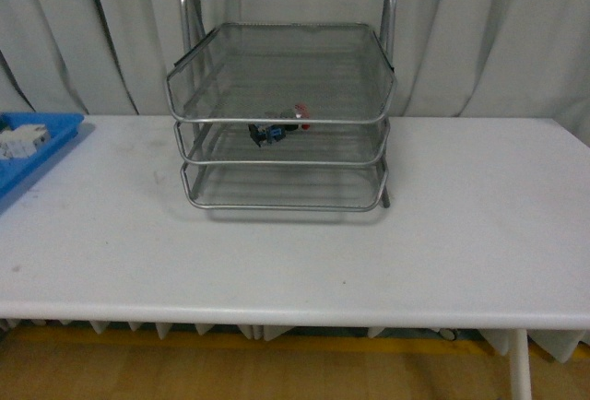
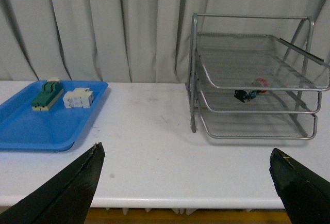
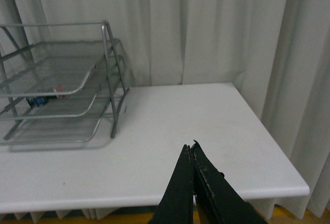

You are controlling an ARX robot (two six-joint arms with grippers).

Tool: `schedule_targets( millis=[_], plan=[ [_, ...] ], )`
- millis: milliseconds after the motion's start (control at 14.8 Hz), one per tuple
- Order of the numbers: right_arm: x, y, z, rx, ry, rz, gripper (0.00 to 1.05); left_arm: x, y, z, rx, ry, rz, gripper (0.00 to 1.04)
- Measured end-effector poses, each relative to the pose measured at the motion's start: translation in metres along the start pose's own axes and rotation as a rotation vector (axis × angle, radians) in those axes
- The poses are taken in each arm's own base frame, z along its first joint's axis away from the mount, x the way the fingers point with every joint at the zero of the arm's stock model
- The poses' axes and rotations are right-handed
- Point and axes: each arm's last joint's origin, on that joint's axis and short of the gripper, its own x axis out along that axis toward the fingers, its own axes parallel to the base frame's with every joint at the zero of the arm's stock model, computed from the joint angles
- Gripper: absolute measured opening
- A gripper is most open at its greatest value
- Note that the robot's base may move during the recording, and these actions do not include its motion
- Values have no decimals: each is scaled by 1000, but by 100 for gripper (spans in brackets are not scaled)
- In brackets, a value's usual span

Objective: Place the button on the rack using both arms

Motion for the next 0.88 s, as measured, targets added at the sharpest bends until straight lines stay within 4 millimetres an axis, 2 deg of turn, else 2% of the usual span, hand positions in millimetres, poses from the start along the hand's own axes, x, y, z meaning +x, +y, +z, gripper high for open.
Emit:
schedule_targets(
  millis=[67,135,606,875],
  plan=[
    [0,0,-4,0,32,-1,2,0,0,0,0,-1,0,98],
    [0,0,-3,-1,21,0,8,0,0,0,0,0,0,98],
    [0,0,-3,-1,21,0,98,0,0,0,0,0,0,98],
    [0,0,-3,-1,21,0,98,0,0,0,0,-1,0,98]
  ],
)
